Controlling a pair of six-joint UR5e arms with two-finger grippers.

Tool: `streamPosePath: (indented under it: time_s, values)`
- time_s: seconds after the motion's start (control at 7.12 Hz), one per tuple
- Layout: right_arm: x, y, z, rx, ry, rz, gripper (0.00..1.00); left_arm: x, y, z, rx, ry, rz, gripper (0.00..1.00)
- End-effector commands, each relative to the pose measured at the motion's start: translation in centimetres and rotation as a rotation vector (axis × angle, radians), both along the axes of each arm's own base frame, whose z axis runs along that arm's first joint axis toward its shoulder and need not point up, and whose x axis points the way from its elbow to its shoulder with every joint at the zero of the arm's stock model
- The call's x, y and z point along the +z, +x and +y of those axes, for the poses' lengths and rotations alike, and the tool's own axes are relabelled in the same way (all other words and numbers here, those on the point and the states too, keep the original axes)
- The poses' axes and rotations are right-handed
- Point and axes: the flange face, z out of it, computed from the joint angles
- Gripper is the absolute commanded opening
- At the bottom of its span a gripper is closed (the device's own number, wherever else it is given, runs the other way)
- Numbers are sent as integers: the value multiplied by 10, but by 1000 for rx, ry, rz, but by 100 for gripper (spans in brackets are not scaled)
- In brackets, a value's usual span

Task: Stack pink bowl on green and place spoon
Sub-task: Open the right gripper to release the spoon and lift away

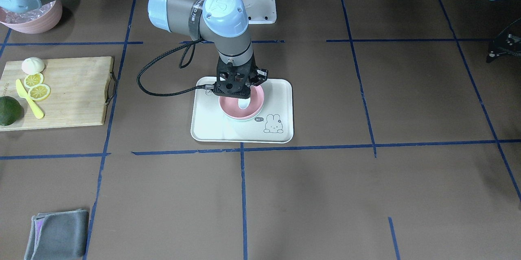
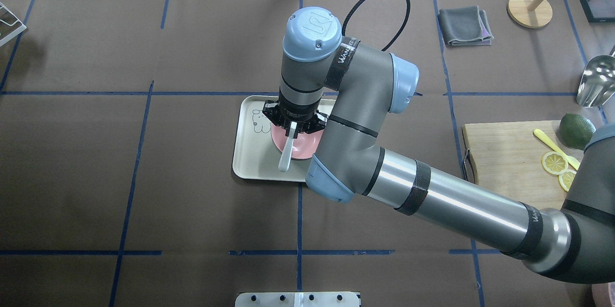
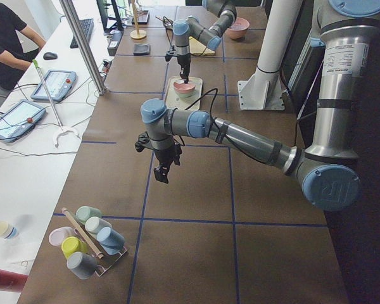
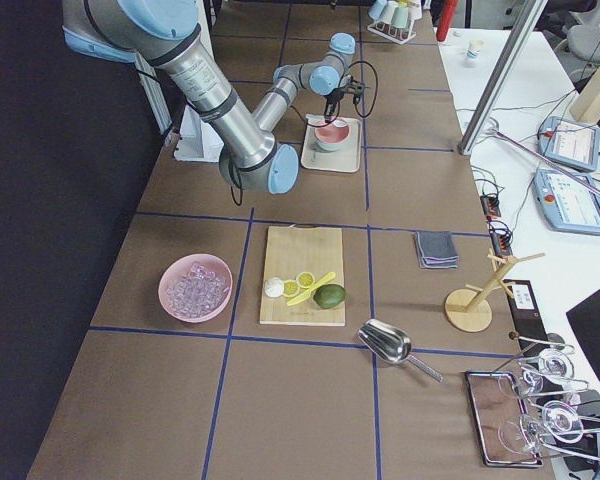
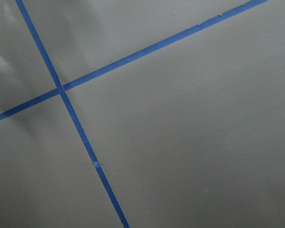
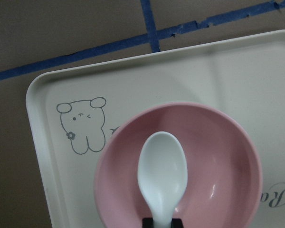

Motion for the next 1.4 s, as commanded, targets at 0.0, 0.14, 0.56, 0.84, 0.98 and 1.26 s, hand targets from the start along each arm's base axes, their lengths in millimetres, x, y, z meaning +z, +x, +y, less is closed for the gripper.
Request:
streamPosePath:
  time_s: [0.0, 0.14, 0.56, 0.84, 0.98, 1.26]
  values:
    - [2, 1, 0, -5, -6, -2, 72, 0, 0, -3, -1, 0, -2, 100]
    - [2, 3, 2, -5, -3, -7, 99, 0, 0, -3, -1, 0, -2, 100]
    - [2, 12, -4, 15, -17, -10, 99, 1, 0, -3, -1, -3, -3, 100]
    - [-7, 61, -22, 72, -10, 6, 99, 30, 1, -9, 4, -55, -14, 100]
    - [-12, 112, -19, 84, 29, 14, 99, 44, -7, -11, -9, -68, -17, 100]
    - [23, 231, -28, 48, 205, 35, 99, 82, -40, -16, -17, -69, -2, 100]
